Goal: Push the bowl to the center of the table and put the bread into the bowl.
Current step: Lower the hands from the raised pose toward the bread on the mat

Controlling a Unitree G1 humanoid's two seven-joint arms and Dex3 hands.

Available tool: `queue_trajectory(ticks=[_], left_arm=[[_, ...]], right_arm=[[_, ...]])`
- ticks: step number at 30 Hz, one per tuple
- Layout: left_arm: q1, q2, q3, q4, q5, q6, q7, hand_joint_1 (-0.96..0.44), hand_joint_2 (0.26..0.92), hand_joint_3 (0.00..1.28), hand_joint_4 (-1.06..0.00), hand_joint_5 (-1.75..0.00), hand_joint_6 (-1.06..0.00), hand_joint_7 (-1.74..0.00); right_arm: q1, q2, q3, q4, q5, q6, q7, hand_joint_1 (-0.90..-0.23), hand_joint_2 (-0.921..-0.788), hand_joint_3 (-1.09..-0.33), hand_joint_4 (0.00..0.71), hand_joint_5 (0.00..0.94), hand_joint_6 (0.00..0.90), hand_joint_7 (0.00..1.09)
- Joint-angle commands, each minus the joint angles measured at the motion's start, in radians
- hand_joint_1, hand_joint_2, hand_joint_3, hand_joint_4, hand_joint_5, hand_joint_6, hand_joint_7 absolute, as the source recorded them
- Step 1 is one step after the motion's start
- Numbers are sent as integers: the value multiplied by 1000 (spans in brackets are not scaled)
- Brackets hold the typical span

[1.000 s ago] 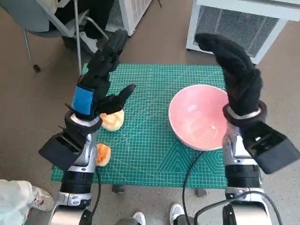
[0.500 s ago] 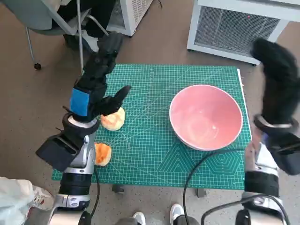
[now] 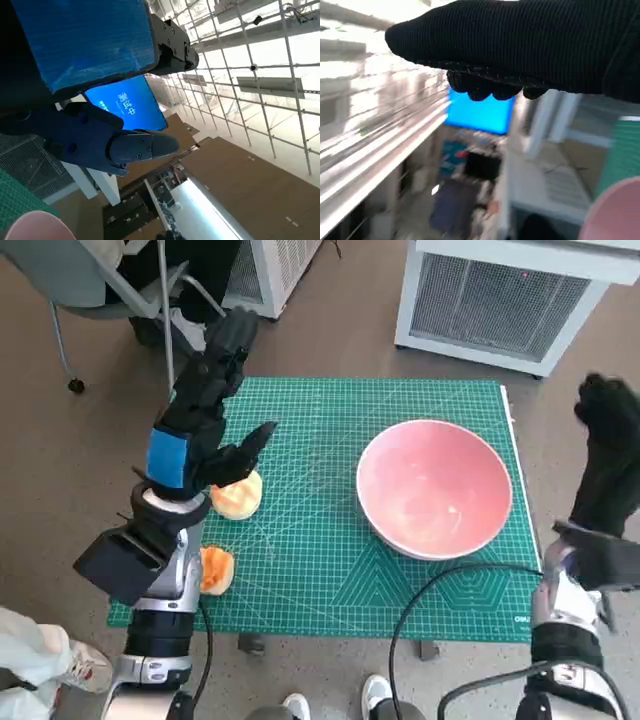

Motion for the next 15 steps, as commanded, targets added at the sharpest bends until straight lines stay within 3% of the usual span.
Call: queue_trajectory(ticks=[1, 7, 15], left_arm=[[11, 4, 8, -7, -6, 11, 7, -490, 921, 329, -245, 0, -338, -11], [12, 9, 10, -12, -8, 22, 6, -489, 921, 330, -245, 0, -339, -10], [18, 18, 15, -26, -14, 36, 0, -479, 921, 330, -245, 0, -340, -10]], right_arm=[[11, 36, 4, 71, 5, 42, -22, -452, -921, -974, 179, 10, -1, 425], [-11, 70, 4, 145, 17, 90, -21, -446, -921, -969, 193, 17, -1, 463], [-64, 94, -22, 259, 63, 194, 57, -492, -921, -899, 201, 16, 0, 488]])
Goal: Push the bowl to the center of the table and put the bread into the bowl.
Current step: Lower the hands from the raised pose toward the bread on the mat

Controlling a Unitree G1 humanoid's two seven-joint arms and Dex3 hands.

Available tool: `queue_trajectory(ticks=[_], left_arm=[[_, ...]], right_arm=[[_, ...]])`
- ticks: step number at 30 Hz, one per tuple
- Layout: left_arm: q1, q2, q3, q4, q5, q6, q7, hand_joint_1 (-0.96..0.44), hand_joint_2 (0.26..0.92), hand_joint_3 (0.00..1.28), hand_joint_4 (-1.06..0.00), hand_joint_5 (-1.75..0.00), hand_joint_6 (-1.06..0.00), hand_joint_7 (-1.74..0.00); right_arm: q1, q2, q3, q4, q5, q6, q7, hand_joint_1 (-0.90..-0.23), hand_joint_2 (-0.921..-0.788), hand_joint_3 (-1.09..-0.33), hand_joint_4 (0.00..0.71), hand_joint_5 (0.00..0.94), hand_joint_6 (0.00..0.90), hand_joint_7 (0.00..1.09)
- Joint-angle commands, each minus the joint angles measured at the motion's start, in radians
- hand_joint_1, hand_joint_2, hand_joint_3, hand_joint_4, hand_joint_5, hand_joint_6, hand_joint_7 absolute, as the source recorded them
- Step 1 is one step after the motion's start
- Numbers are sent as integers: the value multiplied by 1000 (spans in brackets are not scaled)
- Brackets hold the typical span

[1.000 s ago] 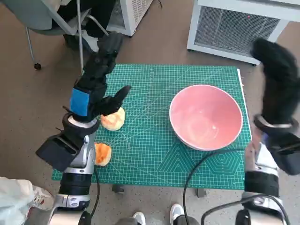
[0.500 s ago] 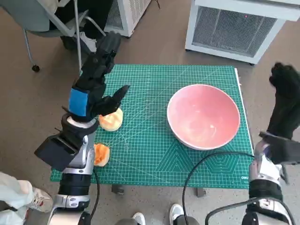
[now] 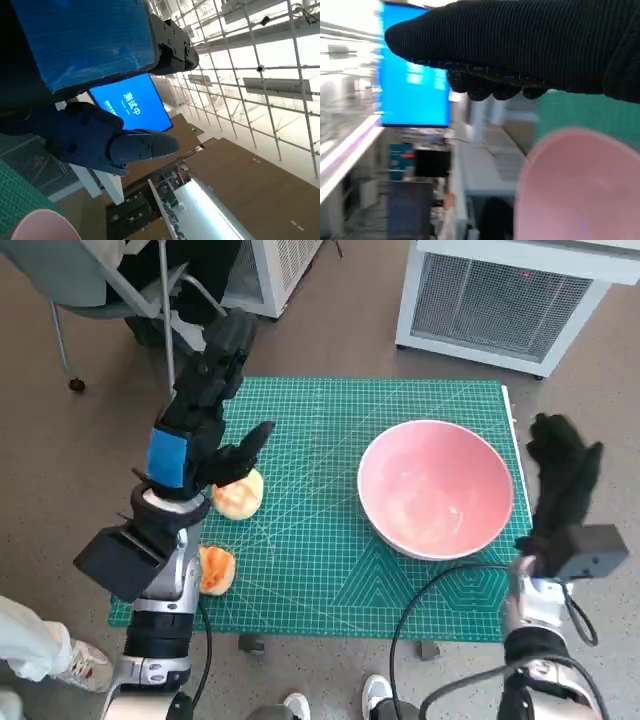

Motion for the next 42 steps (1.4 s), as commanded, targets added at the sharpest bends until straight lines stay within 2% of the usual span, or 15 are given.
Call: queue_trajectory(ticks=[1, 6, 13, 25, 35, 38, 42], left_arm=[[13, 13, 10, -23, -13, 12, -2, -477, 921, 330, -245, 0, -341, -10], [18, 21, 14, -35, -17, 23, -5, -471, 921, 329, -246, -1, -347, -14], [29, 27, 19, -58, -19, 41, -5, -469, 921, 329, -246, -1, -350, -15], [62, 30, 26, -110, -2, 60, 9, -468, 921, 330, -246, 0, -352, -14], [87, 34, 31, -146, 15, 76, 31, -494, 921, 331, -247, -1, -358, -16], [96, 38, 35, -155, 21, 77, 38, -496, 921, 331, -247, -1, -358, -16], [108, 42, 39, -169, 32, 78, 52, -495, 921, 332, -244, 0, -358, -16]], right_arm=[[-21, 26, -22, 58, 37, 72, 47, -493, -921, -896, 198, 13, 1, 485], [-51, 56, -42, 77, 64, 123, 84, -497, -921, -888, 200, 12, 6, 483], [-92, 91, -55, 90, 72, 176, 87, -490, -921, -883, 194, 6, 6, 478], [-156, 146, -71, 104, 80, 211, 74, -475, -921, -892, 189, 6, 8, 471], [-205, 179, -64, 113, 59, 241, 43, -472, -921, -880, 186, 2, 12, 465], [-219, 182, -51, 116, 43, 257, 29, -456, -921, -894, 176, 1, 41, 382], [-231, 179, -44, 117, 39, 274, 41, -449, -921, -909, 169, 1, 68, 308]])
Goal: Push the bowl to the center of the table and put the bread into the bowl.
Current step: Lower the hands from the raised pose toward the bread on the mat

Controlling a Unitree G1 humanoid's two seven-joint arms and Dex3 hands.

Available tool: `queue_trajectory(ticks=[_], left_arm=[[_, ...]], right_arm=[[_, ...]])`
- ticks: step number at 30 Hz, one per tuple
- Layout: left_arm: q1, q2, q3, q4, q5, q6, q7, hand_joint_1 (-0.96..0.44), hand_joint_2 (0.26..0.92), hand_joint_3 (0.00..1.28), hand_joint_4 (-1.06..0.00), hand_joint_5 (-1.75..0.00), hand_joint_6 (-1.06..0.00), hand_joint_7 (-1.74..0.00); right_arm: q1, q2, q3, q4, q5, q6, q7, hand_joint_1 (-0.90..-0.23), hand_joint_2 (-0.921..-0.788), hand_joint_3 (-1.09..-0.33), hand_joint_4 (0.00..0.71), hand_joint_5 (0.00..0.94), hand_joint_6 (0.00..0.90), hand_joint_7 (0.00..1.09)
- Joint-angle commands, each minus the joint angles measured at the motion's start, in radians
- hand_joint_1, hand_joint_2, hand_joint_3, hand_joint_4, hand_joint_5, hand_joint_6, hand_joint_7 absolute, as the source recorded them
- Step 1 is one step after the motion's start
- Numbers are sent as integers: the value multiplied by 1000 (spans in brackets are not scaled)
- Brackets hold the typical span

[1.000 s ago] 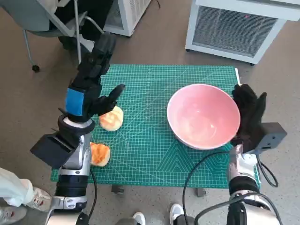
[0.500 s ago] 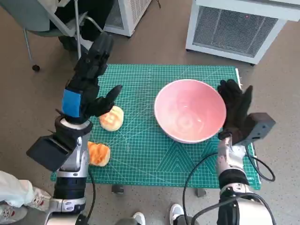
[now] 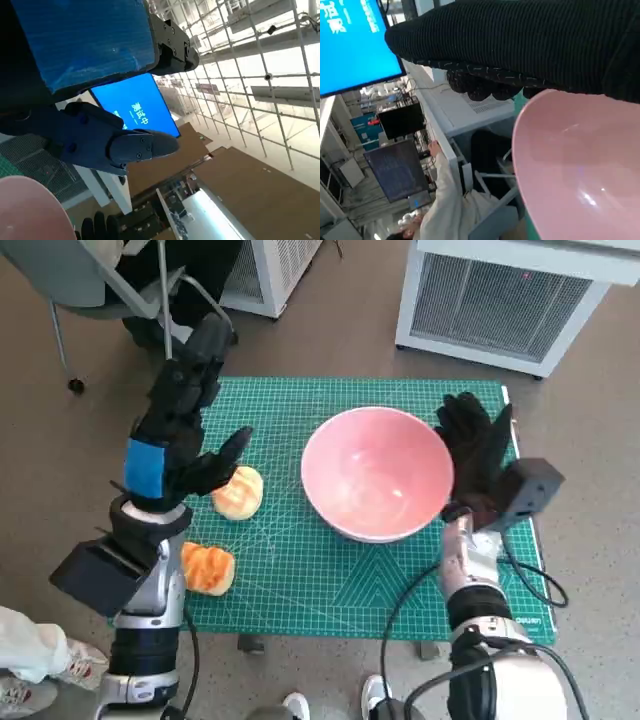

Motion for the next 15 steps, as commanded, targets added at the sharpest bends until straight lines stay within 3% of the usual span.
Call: queue_trajectory(ticks=[1, 9, 15], left_arm=[[23, 16, 10, -29, 21, 5, 20, -499, 921, 332, -242, 0, -358, -16], [60, 31, 23, -63, 21, 8, 28, -509, 921, 336, -239, 0, -354, -13], [104, 67, 46, -110, 9, 22, 15, -500, 921, 338, -239, 0, -351, -11]], right_arm=[[-4, 4, 8, 19, -15, 36, 0, -445, -921, -913, 157, 1, 70, 285], [-18, -23, 14, 9, -33, 24, 14, -430, -921, -924, 132, 3, 68, 234], [-26, -39, 13, -16, -26, -46, 29, -462, -921, -903, 152, 11, 92, 242]])
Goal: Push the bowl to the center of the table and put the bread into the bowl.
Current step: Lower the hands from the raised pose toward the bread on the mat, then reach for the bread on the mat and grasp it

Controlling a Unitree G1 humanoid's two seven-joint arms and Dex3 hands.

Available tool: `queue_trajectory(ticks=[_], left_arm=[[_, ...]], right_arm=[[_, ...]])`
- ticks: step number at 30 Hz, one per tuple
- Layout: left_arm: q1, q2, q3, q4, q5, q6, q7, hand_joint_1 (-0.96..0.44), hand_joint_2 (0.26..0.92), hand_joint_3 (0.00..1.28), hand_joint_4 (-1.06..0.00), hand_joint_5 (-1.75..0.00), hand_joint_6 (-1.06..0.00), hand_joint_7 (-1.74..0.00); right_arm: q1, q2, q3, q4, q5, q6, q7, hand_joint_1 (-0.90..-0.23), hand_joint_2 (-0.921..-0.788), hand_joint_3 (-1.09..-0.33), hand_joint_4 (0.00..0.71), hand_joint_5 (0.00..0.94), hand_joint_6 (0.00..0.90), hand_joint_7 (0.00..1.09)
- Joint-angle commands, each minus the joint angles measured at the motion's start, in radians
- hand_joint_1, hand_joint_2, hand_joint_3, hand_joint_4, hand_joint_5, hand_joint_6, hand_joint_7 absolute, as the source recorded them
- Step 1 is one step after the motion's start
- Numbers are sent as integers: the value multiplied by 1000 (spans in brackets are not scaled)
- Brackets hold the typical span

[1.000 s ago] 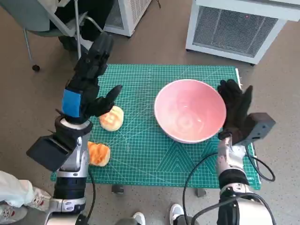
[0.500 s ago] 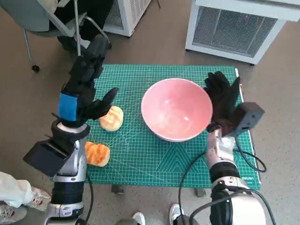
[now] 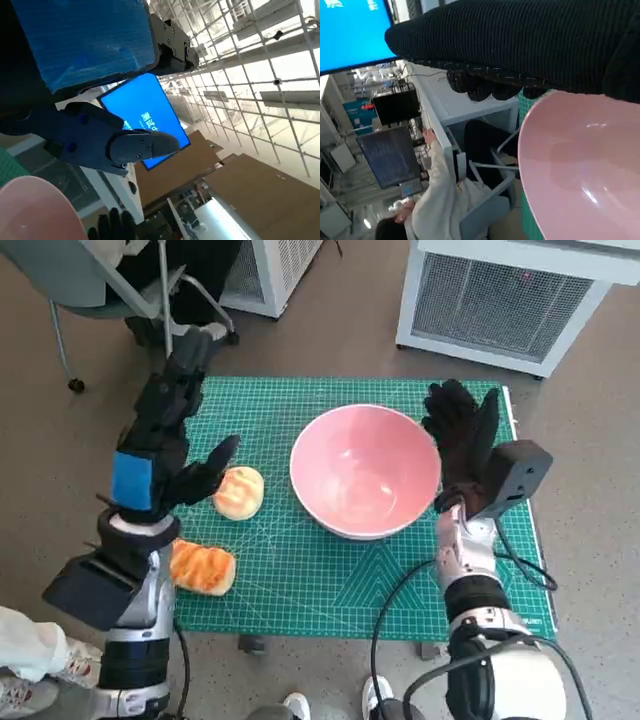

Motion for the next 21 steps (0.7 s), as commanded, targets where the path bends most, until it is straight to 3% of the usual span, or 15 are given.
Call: queue_trajectory(ticks=[1, 4, 8, 13, 21], left_arm=[[46, 48, 28, -53, -12, 15, -16, -499, 921, 338, -239, 0, -351, -11], [74, 90, 41, -77, -20, 25, -45, -496, 921, 340, -240, -1, -350, -10], [118, 172, 60, -96, -10, 16, -105, -500, 921, 345, -241, -1, -347, -8], [190, 320, 85, -145, 8, 46, -214, -537, 921, 357, -245, -3, -342, -6], [299, 534, 105, -263, 10, 173, -393, -560, 921, 338, -272, -13, -350, -9]], right_arm=[[0, -19, 2, -21, 0, -65, 17, -470, -921, -897, 155, 12, 95, 245], [0, -27, 9, -46, -1, -125, 32, -493, -921, -881, 177, 10, 35, 396], [3, -34, 32, -105, -10, -215, 52, -500, -921, -885, 206, 17, 6, 504], [26, -43, 88, -233, -37, -326, 76, -515, -921, -896, 235, 30, 0, 578], [94, -61, 169, -457, -43, -404, 141, -509, -921, -921, 249, 42, -1, 627]])
